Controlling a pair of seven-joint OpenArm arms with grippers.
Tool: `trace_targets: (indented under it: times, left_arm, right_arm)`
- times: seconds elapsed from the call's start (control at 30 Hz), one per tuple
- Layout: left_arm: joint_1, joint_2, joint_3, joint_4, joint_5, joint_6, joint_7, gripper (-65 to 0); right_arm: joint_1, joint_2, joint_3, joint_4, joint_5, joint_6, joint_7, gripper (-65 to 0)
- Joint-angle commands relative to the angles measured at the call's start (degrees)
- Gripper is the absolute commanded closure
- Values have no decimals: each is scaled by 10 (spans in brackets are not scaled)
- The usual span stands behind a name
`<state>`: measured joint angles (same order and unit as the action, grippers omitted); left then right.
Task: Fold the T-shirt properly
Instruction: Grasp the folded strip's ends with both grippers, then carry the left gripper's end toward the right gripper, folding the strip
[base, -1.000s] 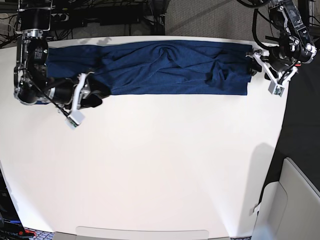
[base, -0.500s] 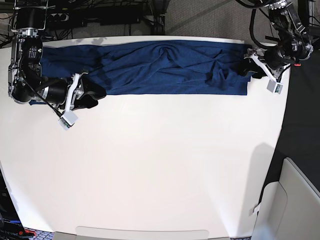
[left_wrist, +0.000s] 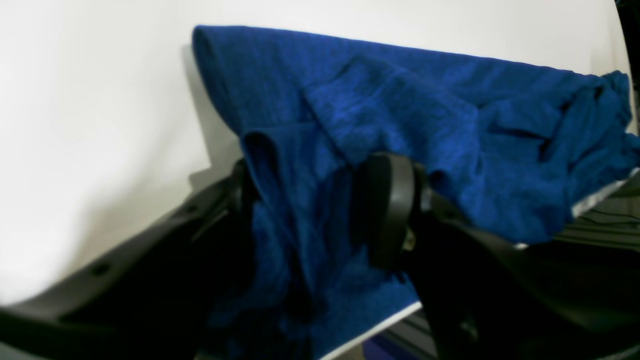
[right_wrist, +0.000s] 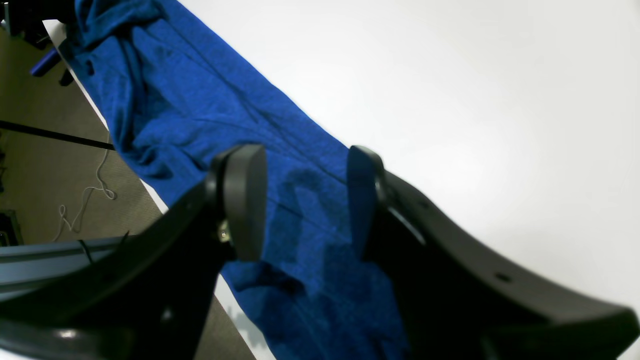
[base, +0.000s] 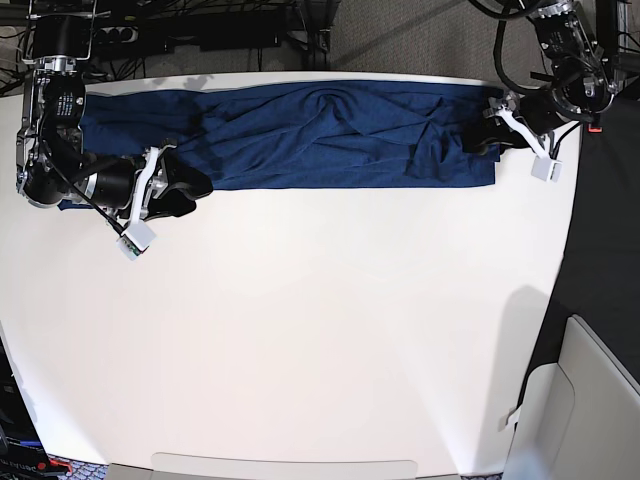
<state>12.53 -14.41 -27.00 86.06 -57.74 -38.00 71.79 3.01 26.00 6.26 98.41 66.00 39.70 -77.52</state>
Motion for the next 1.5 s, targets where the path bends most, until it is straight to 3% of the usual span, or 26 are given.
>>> trace_targets:
  times: [0.0, 0.1, 0.27, 0.33, 0.6, 0.83, 1.0, 1.1, 1.23, 1.47]
  left_arm:
    - [5, -3, 2, 0, 19, 3, 32, -274]
    - [5, -3, 2, 0, 17, -20, 32, -232]
    - [-9, -3, 2, 0, 18, -20, 35, -79]
    - [-17, -4, 1, 0, 18, -20, 35, -50]
    - [-81, -29, -2, 0, 28, -20, 29, -53]
    - [-124, -60, -3, 0, 75, -20, 29, -54]
    - [-127, -60, -3, 18, 72, -20, 39, -54]
    - [-124, -46, 1, 73, 71, -20, 63, -54]
    - [-108, 4, 3, 161, 71, -20, 80, -54]
    - [-92, 75, 99, 243, 73, -20, 82, -54]
  right_arm:
    - [9, 9, 6, 9, 12, 3, 10, -267]
    - [9, 9, 6, 9, 12, 3, 10, -267]
    - [6, 18, 6, 9, 12, 3, 10, -267]
    - [0, 18, 23, 9, 12, 3, 10, -266]
    - [-18, 49, 52, 9, 11, 3, 10, -169]
    - [-37, 55, 82, 9, 9, 3, 10, -164]
    - [-38, 53, 86, 9, 9, 3, 10, -164]
    - [-38, 53, 86, 7, 8, 3, 10, -164]
    - [-38, 52, 87, 6, 8, 3, 11, -164]
    - [-34, 31, 87, 4, -30, 3, 12, -164]
